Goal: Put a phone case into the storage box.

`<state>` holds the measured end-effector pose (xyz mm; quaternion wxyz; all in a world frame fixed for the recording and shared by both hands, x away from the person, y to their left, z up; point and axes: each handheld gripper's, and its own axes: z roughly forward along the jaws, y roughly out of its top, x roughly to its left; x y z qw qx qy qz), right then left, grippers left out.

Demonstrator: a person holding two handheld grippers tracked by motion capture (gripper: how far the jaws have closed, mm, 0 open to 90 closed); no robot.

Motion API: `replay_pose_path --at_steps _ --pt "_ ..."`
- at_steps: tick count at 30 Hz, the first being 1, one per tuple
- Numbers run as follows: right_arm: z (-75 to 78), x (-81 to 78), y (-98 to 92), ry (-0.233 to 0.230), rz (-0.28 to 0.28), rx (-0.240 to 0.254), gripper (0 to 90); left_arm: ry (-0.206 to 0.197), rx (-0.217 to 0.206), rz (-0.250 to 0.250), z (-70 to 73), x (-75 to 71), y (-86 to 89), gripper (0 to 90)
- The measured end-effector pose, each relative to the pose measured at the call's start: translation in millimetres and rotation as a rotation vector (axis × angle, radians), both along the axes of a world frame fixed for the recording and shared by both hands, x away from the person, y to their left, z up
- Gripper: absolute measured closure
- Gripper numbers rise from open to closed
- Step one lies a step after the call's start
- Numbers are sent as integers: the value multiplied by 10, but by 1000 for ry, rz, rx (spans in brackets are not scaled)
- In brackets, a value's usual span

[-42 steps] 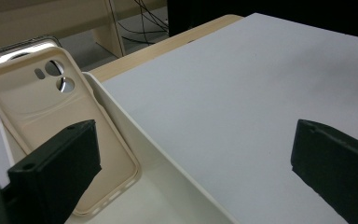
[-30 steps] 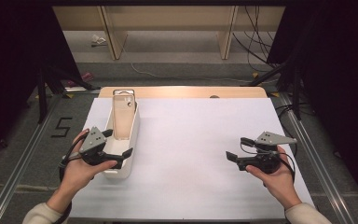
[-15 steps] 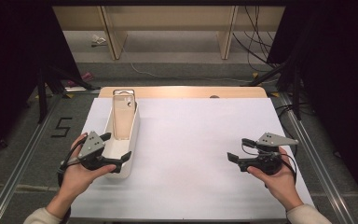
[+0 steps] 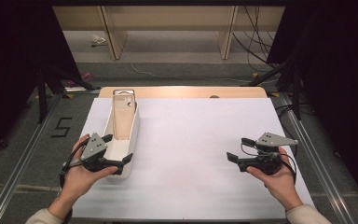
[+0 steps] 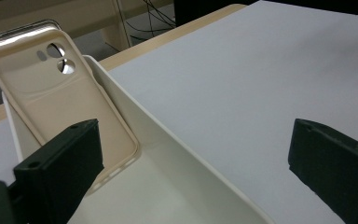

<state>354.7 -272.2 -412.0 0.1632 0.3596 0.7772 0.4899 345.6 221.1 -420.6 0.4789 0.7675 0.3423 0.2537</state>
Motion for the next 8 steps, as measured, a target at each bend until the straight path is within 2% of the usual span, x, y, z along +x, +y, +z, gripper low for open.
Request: replay_pose_path --at_steps 8 --pt "3 4 -9 1 -4 4 163 -3 -2 3 7 -1 2 25"
